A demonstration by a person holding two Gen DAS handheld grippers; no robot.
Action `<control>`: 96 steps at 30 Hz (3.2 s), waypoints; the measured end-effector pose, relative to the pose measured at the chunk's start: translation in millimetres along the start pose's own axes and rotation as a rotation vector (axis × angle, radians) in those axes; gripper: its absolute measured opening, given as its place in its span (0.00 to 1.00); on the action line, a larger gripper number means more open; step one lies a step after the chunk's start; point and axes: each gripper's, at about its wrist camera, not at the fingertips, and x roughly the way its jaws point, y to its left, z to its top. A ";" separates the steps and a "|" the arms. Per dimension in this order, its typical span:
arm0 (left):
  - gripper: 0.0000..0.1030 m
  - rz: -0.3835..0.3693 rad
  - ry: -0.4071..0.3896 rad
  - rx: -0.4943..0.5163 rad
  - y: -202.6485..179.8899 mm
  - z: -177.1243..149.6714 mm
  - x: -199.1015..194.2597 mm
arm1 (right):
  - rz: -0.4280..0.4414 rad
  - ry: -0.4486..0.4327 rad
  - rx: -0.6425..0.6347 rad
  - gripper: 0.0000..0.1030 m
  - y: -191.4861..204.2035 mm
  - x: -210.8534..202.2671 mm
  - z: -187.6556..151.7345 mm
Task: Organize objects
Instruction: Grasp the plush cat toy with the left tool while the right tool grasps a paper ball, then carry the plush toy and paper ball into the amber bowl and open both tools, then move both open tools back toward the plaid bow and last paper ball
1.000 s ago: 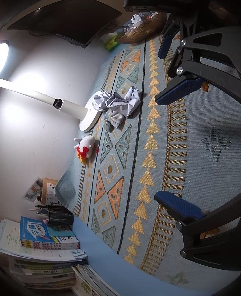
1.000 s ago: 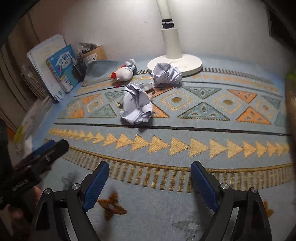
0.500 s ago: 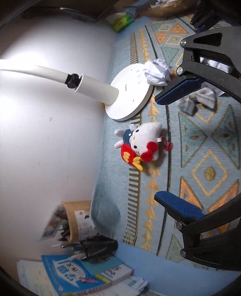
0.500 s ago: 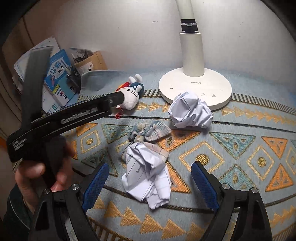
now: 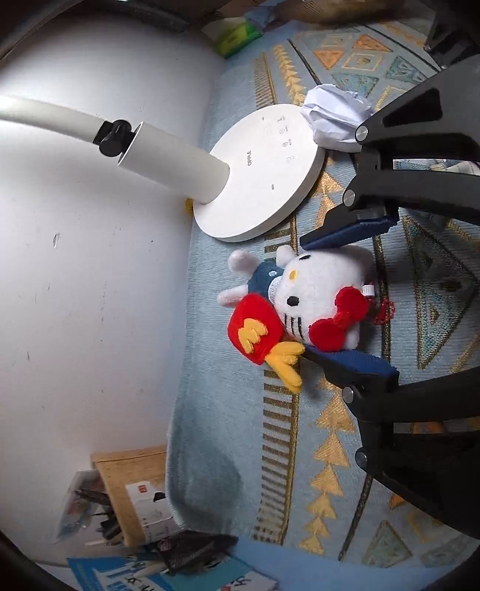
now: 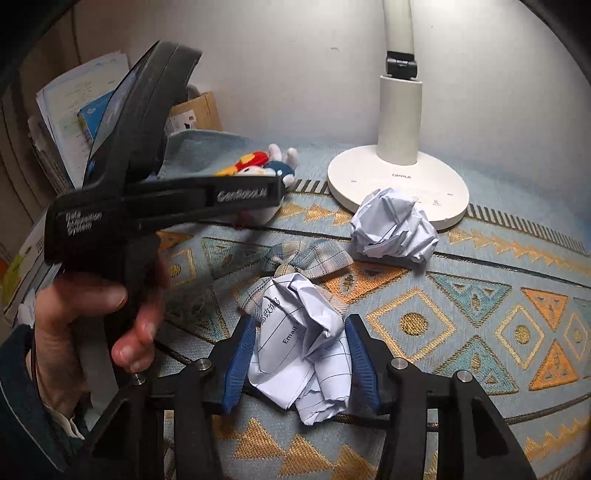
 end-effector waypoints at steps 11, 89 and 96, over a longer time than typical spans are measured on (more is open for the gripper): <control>0.46 -0.032 -0.025 -0.044 -12.7 -102.3 -131.4 | 0.076 -0.021 -0.011 0.49 -8.6 -72.8 -72.4; 0.87 -0.309 -0.232 0.154 -196.9 -99.9 -214.4 | -0.133 -0.389 0.469 0.92 -204.4 -276.6 -94.9; 0.87 0.021 -0.187 0.009 -56.1 -132.5 -196.0 | -0.098 -0.219 0.186 1.00 -78.5 -171.6 -79.9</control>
